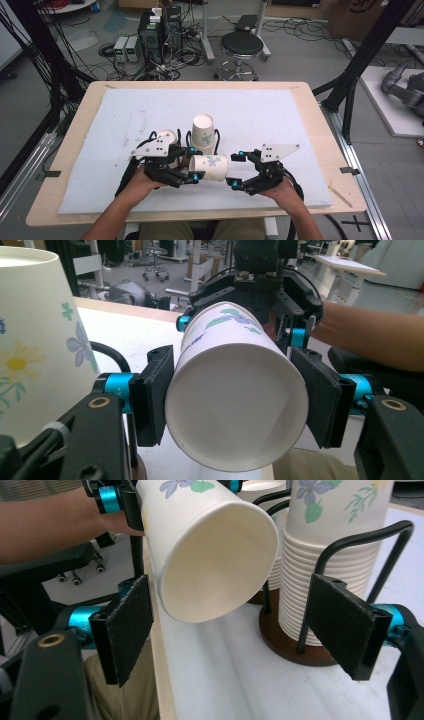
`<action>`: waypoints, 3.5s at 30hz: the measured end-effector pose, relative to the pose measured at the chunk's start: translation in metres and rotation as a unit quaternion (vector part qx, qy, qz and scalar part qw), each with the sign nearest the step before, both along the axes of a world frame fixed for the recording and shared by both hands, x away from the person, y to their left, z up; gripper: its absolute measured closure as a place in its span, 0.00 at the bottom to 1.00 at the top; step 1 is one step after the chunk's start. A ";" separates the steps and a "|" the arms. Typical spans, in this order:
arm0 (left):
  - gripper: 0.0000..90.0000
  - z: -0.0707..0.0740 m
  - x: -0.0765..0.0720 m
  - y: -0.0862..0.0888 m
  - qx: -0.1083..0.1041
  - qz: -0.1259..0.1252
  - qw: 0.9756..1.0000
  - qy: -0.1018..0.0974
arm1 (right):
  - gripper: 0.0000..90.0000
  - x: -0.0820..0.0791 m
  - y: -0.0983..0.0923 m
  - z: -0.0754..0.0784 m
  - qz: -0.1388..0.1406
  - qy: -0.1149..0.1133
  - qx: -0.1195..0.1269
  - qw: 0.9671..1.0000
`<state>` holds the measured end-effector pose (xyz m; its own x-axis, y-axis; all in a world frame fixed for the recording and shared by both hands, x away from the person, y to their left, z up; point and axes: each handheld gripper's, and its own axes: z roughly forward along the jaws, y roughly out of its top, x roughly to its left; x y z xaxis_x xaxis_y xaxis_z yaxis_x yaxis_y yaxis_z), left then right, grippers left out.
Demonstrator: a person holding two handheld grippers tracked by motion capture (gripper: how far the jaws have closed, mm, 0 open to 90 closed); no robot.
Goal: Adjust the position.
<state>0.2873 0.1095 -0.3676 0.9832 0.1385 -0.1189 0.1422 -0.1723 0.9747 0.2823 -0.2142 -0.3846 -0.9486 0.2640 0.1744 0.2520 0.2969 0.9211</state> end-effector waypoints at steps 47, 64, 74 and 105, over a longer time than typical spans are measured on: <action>0.17 0.003 -0.012 -0.012 0.055 -0.003 0.998 0.007 | 0.45 0.000 0.006 0.006 0.078 -0.007 -0.007 0.997; 0.17 0.018 -0.012 -0.012 0.145 0.002 0.989 -0.012 | 0.44 0.006 0.029 0.054 0.098 -0.040 -0.188 0.976; 0.20 0.021 -0.012 -0.017 0.184 -0.009 0.983 -0.015 | 0.44 0.006 0.047 0.067 0.110 -0.054 -0.253 0.960; 0.39 0.017 -0.005 -0.042 0.266 -0.034 0.963 -0.005 | 0.44 0.002 0.082 0.079 0.135 -0.062 -0.398 0.905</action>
<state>0.2820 0.0678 -0.3506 0.9929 0.1123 -0.0388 0.1035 -0.6565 0.7472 0.2847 -0.1320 -0.3055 -0.9965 0.0155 -0.0816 -0.0190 0.9142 0.4048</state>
